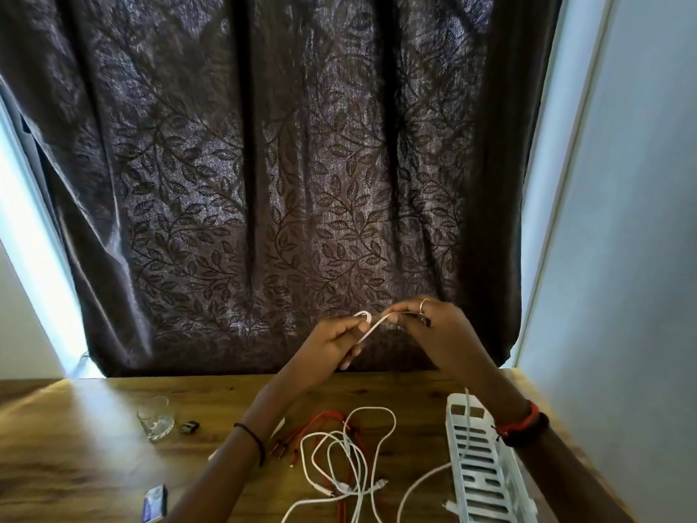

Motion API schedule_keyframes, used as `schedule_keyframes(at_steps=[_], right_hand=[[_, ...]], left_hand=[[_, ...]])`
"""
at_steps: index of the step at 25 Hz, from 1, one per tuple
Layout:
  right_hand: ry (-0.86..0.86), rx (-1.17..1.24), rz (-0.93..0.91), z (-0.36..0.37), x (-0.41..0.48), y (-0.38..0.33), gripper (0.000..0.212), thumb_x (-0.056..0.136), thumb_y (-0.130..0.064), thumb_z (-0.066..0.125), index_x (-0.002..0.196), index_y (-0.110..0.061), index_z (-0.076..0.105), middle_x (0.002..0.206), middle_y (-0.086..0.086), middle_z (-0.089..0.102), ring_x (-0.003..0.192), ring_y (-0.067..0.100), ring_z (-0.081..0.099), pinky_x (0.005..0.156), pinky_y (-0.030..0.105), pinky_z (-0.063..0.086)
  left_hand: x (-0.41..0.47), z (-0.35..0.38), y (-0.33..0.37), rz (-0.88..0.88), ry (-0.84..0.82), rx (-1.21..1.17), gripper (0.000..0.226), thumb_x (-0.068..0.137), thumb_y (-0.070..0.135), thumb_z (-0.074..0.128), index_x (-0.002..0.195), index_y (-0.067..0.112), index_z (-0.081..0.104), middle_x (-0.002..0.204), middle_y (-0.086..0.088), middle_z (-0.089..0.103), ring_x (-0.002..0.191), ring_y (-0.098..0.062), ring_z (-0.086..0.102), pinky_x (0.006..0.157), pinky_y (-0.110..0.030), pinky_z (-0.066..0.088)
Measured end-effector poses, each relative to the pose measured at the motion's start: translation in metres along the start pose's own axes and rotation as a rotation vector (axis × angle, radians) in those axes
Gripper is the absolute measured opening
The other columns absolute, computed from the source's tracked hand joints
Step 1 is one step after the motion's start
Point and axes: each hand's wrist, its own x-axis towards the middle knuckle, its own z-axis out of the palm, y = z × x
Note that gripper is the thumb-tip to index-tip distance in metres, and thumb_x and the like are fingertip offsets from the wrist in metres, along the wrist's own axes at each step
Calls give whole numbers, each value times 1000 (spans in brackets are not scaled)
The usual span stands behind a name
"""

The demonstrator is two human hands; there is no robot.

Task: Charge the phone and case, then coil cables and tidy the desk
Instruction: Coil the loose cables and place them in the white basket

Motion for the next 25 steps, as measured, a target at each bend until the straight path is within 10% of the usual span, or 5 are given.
schedule_keyframes(at_steps=[6, 14, 22, 25], right_hand=[[3, 427, -26, -8, 2, 3, 16, 85, -11, 64, 92, -23, 73, 80, -12, 71, 76, -4, 65, 70, 6, 46], [75, 694, 163, 33, -4, -5, 19, 93, -17, 55, 87, -29, 70, 40, -9, 38, 32, 2, 29, 35, 16, 24], [-52, 145, 136, 65, -25, -2, 29, 97, -33, 45, 121, -29, 59, 81, -14, 60, 72, -1, 53, 64, 12, 43], [-108, 11, 89, 65, -42, -13, 35, 97, -36, 40, 131, -33, 49, 115, -2, 65, 102, 18, 60, 86, 35, 50]], left_hand=[[3, 2, 9, -102, -271, -633, 35, 93, 22, 44, 117, 7, 64, 54, 11, 33, 42, 0, 26, 49, -14, 27], [19, 7, 8, 21, -141, -1436, 58, 81, 8, 65, 133, -7, 44, 58, 8, 48, 39, -5, 42, 48, -15, 40], [31, 0, 10, 56, 196, -1406, 90, 51, 12, 91, 128, -4, 45, 59, 11, 52, 50, 0, 52, 53, -14, 49], [35, -5, 15, 25, 376, -1068, 53, 78, 18, 70, 126, 3, 52, 63, 11, 56, 56, 0, 56, 59, -11, 50]])
